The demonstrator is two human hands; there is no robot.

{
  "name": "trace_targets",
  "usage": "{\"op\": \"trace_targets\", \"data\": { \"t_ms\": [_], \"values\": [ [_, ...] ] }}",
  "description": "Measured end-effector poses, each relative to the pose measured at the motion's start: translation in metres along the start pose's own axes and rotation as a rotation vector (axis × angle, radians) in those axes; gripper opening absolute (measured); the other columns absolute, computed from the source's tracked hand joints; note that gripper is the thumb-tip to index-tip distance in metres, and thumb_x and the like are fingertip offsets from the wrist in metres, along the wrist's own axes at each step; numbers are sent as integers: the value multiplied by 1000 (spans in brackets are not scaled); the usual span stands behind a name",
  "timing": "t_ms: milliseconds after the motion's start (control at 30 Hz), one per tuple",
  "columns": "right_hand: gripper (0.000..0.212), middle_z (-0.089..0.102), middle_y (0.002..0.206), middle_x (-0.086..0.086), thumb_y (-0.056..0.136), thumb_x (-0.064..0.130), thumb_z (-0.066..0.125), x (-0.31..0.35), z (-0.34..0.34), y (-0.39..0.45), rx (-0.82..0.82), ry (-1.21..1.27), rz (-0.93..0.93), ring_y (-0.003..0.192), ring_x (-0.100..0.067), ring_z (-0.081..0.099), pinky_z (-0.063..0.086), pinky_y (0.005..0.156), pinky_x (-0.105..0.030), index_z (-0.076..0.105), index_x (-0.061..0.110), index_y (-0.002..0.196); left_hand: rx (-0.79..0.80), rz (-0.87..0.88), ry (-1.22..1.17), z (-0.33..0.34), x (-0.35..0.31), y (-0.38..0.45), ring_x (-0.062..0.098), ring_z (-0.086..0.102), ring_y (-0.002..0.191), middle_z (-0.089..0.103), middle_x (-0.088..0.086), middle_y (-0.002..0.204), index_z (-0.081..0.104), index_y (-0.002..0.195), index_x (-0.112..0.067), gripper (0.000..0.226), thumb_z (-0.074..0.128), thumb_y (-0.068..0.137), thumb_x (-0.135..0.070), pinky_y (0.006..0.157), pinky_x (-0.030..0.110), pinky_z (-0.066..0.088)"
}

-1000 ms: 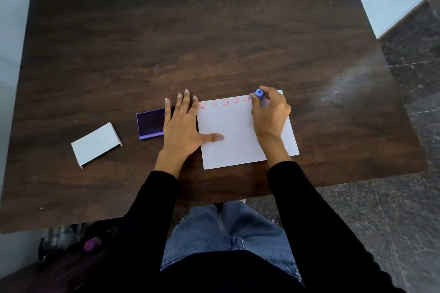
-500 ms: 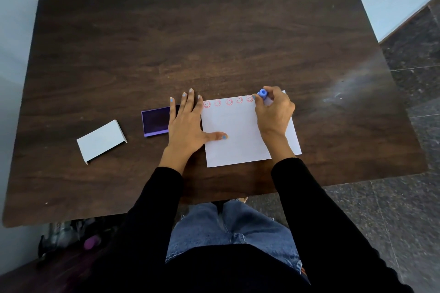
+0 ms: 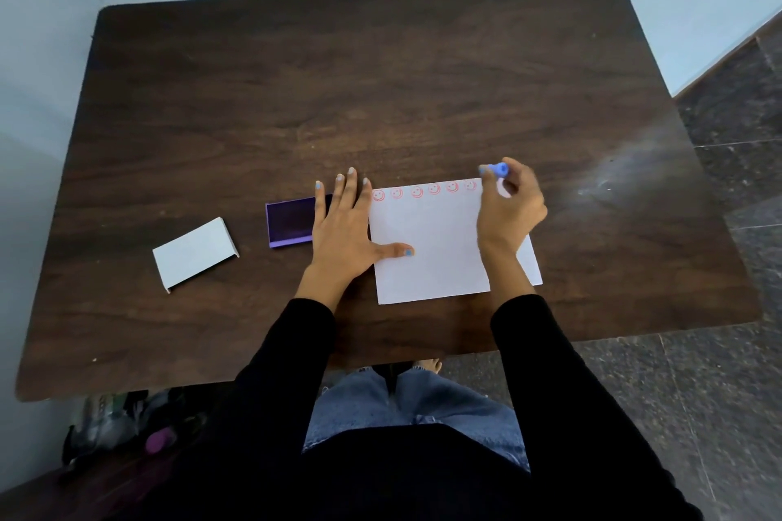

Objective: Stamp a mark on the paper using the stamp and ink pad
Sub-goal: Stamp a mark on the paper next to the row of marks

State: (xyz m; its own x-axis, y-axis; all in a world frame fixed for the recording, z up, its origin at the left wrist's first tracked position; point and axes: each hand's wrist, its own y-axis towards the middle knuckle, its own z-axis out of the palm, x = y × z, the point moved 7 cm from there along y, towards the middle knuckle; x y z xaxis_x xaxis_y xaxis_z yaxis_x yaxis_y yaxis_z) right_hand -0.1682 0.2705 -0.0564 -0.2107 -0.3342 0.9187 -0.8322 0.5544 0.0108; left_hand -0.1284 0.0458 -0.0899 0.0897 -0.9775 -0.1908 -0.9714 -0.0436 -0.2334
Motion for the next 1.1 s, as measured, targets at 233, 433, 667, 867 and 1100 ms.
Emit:
{"op": "trace_targets", "data": {
  "t_ms": [233,433,667,867,1100],
  "values": [
    [26,73,84,-5,75,19,76,3,-25,21,-218,311,179,78,-13,71,54,74,-14,67,9,97,-44,-12,-115,-8,6,-4,22,-5,147,4,9,160,15,149,-16,117,47,59,-85,108,43,-24],
    [19,74,77,-5,76,17,75,-2,-40,29,-297,471,232,75,-10,71,55,75,-16,69,5,90,-96,-45,-270,-32,43,-15,23,-5,147,15,8,159,60,110,-29,70,79,51,-63,110,44,-23],
    [18,70,68,3,78,12,74,11,-35,24,-249,569,269,78,-15,72,57,88,-38,68,2,91,-32,-27,-241,-30,46,-22,26,-8,147,21,10,157,64,99,-29,53,85,54,-47,111,45,-23],
    [15,71,72,0,78,12,73,14,-37,23,-223,567,270,81,-16,72,56,88,-38,67,5,90,-26,-38,-233,-29,49,-22,26,-4,147,23,9,156,65,91,-30,35,82,62,-43,111,46,-21],
    [15,71,75,-4,79,11,73,20,-33,22,-195,586,256,78,-16,71,57,87,-38,66,4,90,-43,-43,-227,-29,53,-23,26,-1,147,26,9,155,67,89,-31,23,77,70,-40,112,46,-20]
  ]
}}
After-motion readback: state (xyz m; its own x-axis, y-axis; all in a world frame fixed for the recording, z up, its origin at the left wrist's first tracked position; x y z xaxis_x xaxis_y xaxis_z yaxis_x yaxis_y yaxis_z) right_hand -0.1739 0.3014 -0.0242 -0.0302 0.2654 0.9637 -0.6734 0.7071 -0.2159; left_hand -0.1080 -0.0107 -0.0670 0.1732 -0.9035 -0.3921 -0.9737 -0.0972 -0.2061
